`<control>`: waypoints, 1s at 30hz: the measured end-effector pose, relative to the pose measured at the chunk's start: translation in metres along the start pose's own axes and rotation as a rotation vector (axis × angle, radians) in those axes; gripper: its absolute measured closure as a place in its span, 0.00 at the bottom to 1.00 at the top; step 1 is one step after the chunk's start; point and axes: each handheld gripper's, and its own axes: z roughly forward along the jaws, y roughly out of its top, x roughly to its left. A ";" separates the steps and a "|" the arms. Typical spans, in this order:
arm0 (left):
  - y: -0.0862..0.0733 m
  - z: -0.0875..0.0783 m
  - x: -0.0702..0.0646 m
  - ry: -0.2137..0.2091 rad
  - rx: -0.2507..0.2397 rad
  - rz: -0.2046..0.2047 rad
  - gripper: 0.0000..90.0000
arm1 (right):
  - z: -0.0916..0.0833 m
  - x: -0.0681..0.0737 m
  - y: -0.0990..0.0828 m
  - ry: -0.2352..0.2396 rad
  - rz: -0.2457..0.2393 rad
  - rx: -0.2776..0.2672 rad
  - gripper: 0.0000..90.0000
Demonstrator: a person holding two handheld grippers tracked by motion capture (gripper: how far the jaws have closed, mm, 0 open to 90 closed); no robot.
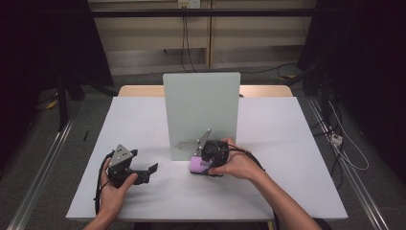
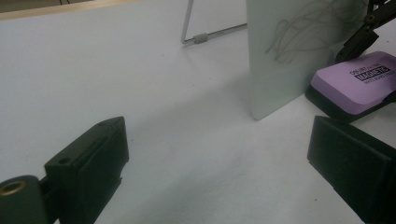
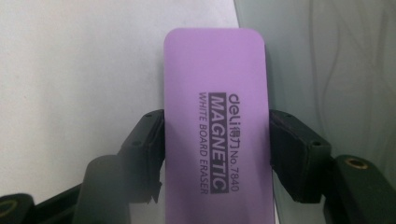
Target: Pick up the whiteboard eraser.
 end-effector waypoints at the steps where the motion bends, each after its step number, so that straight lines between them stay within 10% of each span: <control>1: 0.000 0.000 0.000 0.000 0.000 0.000 0.06 | 0.000 0.000 0.000 -0.001 0.002 0.004 0.45; 11: 0.000 0.000 0.000 0.001 -0.001 -0.004 0.06 | -0.003 0.000 -0.001 0.000 0.048 0.000 0.46; 30: -0.002 -0.001 0.001 0.003 0.006 -0.003 0.06 | -0.020 0.004 -0.024 0.002 0.149 -0.224 0.46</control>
